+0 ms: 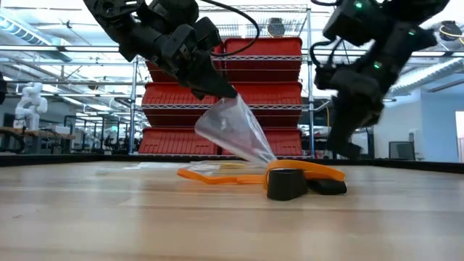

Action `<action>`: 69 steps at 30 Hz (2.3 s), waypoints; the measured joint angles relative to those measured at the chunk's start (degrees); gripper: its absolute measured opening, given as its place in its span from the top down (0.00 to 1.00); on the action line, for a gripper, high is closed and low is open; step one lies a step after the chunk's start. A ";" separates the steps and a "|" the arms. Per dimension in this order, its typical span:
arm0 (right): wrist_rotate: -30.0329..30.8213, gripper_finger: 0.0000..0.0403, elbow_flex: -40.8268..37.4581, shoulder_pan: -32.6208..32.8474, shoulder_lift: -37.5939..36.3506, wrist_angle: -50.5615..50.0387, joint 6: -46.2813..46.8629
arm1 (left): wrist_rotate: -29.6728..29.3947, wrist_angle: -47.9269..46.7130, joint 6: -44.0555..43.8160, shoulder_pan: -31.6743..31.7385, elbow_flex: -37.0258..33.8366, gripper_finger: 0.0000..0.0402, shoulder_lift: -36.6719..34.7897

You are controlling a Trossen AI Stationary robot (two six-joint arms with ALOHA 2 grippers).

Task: Sort rubber bands
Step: Put the black rubber band into the zip bag, then open the zip bag

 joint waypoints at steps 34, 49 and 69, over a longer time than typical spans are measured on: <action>-5.66 0.41 11.87 -4.81 0.04 -16.88 -9.87 | -2.09 -4.53 13.00 -1.54 0.00 1.00 0.00; -14.14 0.98 15.45 -11.89 3.20 4.06 -34.30 | -1.19 -3.52 19.08 -2.91 2.94 1.00 -0.54; -9.73 1.00 15.36 -6.52 3.50 5.14 -32.69 | -2.75 -5.29 19.12 -3.22 4.44 1.00 -0.55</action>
